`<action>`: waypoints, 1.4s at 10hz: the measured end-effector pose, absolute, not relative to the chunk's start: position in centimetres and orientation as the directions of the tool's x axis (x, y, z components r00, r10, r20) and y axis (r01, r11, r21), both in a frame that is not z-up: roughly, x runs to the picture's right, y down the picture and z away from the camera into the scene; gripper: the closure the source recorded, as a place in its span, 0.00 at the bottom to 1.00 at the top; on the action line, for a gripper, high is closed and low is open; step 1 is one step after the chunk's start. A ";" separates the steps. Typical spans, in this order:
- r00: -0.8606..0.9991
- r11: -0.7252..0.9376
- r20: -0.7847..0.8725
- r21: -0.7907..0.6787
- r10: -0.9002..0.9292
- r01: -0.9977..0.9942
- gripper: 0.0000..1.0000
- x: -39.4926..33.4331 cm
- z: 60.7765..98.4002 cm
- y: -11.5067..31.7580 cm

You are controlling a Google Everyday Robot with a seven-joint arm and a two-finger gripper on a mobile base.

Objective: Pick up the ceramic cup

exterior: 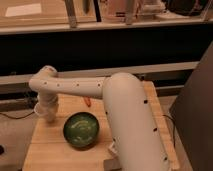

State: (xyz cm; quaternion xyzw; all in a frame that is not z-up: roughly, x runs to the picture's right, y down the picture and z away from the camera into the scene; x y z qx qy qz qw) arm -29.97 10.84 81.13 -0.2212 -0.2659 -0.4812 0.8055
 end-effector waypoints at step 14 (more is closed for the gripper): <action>0.310 0.576 0.655 0.235 -0.689 0.783 1.00 -29.4 76.2 8.2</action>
